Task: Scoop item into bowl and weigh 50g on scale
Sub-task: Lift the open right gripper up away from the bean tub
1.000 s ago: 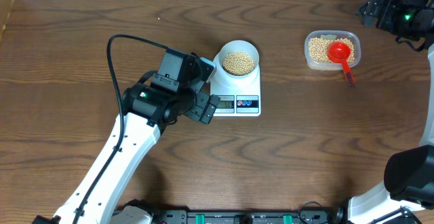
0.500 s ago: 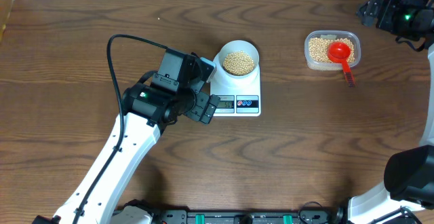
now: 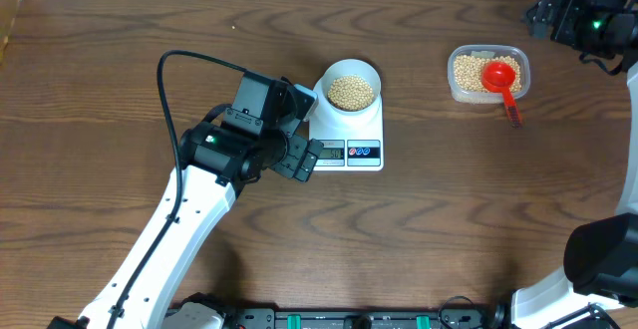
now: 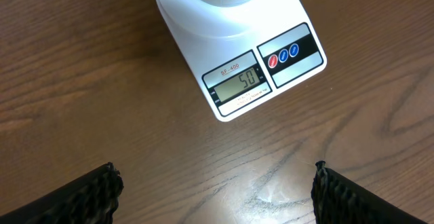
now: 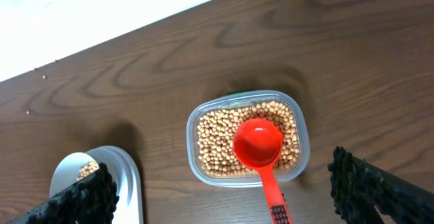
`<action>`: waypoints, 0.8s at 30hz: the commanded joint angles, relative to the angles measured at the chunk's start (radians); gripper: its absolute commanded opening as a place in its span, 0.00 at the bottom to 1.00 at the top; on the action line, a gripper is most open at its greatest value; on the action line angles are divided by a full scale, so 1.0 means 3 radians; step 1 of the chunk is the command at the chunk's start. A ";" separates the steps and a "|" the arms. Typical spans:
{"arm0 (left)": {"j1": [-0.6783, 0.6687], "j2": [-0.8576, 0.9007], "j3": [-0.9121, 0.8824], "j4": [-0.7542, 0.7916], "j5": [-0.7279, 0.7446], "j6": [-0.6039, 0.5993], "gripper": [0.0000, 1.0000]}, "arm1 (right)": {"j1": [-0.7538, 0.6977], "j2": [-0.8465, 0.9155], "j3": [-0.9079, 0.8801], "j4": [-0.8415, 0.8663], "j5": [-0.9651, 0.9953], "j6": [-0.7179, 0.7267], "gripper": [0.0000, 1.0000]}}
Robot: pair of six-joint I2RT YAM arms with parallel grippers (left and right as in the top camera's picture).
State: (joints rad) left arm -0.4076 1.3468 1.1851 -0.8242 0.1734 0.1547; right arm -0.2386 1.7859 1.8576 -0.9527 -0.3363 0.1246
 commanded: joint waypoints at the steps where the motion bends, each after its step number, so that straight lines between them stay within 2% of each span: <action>1: 0.0011 0.0018 -0.0011 -0.0008 -0.0031 0.0008 0.92 | 0.0014 -0.0050 0.0071 -0.0004 0.0005 -0.0034 0.99; 24: 0.0011 0.0018 -0.0011 -0.0008 -0.0032 0.0006 0.92 | 0.0013 -0.0050 0.0066 -0.0066 0.0005 -0.0033 0.99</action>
State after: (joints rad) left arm -0.4076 1.3468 1.1851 -0.8242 0.1734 0.1547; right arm -0.2386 1.7859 1.8576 -0.9691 -0.3363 0.1246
